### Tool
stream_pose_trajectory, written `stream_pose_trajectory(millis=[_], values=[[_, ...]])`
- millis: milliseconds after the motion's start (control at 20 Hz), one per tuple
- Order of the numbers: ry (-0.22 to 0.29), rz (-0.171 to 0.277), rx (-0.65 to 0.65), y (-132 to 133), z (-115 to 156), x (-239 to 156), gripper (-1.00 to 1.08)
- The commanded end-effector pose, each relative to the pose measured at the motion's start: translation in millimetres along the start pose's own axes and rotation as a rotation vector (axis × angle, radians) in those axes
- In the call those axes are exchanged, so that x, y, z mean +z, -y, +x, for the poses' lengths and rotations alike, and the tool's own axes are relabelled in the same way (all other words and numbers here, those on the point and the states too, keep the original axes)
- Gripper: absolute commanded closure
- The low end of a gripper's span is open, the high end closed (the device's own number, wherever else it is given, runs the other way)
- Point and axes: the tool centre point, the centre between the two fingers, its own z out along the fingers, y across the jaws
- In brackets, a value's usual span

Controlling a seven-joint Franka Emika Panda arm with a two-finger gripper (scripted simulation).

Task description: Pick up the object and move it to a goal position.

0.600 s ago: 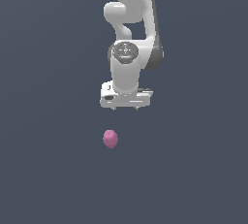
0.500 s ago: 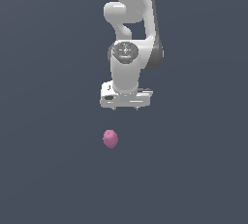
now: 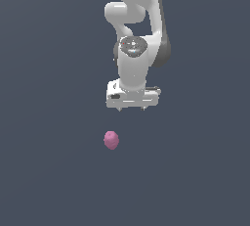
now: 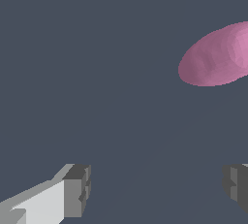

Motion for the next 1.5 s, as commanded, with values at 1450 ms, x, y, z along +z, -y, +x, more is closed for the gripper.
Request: stream_pose_trajectory(millis=[1450], values=[[-0.014, -0.028, -0.332, -85, 90, 11, -0.92]])
